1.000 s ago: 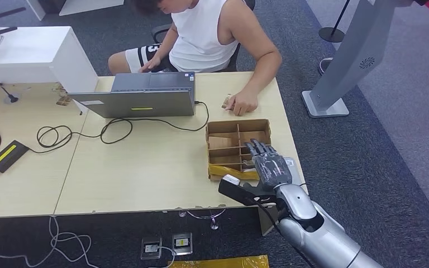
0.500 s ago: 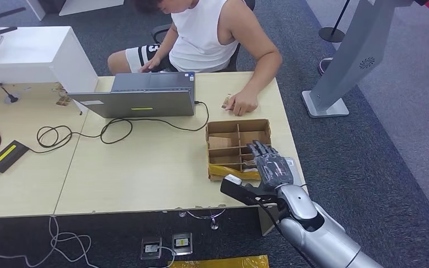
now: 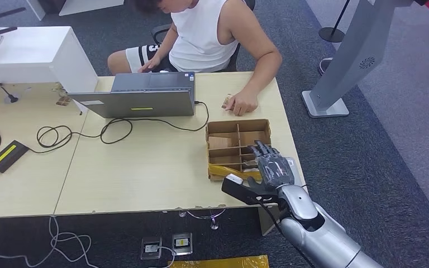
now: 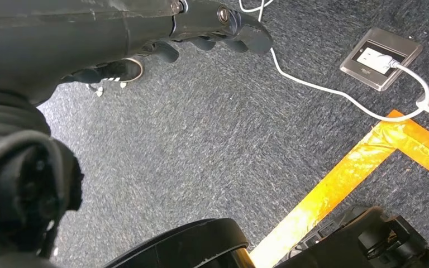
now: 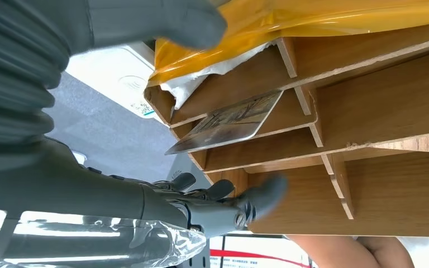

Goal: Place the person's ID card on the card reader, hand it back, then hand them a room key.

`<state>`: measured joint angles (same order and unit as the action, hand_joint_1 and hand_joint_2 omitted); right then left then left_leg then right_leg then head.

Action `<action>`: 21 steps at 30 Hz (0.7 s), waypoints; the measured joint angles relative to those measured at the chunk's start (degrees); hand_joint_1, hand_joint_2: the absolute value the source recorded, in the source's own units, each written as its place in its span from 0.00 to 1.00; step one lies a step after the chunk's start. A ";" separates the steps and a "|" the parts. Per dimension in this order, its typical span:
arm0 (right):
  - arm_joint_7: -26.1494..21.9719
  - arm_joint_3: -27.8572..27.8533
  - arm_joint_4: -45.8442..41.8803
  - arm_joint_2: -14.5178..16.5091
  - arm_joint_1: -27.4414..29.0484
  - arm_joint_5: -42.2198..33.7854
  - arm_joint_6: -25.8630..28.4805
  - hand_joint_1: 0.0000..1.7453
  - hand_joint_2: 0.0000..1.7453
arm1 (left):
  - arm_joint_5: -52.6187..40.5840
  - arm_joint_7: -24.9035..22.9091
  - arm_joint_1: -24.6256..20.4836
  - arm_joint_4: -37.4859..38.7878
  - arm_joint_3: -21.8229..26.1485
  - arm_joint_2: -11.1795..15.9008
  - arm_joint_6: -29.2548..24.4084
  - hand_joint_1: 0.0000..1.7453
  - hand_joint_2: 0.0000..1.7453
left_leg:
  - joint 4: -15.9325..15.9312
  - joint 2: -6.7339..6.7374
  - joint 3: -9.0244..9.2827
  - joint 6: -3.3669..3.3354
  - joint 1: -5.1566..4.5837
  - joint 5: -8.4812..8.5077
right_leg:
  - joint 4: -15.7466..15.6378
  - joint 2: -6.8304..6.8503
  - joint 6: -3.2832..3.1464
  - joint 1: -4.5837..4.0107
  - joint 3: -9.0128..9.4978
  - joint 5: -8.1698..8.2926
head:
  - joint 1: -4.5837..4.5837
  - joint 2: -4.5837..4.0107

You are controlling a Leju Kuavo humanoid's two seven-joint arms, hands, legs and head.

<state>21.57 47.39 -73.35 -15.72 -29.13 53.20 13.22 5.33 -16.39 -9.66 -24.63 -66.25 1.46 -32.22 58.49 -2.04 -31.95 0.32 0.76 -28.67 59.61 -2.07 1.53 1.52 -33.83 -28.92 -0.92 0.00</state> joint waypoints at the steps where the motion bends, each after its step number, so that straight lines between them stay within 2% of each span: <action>1: -0.03 0.00 0.00 0.00 0.00 -0.02 0.01 1.00 1.00 | -0.09 0.00 -0.01 0.00 0.00 0.00 0.03 0.00 0.00 | 0.00 0.00 0.00 0.00 0.00 0.00 | 0.00 0.00 0.00 0.00 0.00 0.00 | 0.00 0.00; 21: -0.66 -0.02 0.65 0.02 -0.65 -0.84 1.08 1.00 1.00 | -0.54 -0.02 -0.03 -0.11 0.05 -0.02 0.50 0.00 0.00 | 0.00 0.00 0.00 0.00 0.00 0.00 | 0.00 0.00 0.00 0.00 0.00 0.00 | -0.01 0.00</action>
<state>20.92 47.36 -72.70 -15.69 -29.77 52.36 14.30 4.79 -16.41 -9.68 -24.75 -66.19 1.44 -31.71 58.48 -2.04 -31.94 0.32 0.76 -28.67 59.61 -2.07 1.53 1.52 -33.83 -28.92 -0.92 0.00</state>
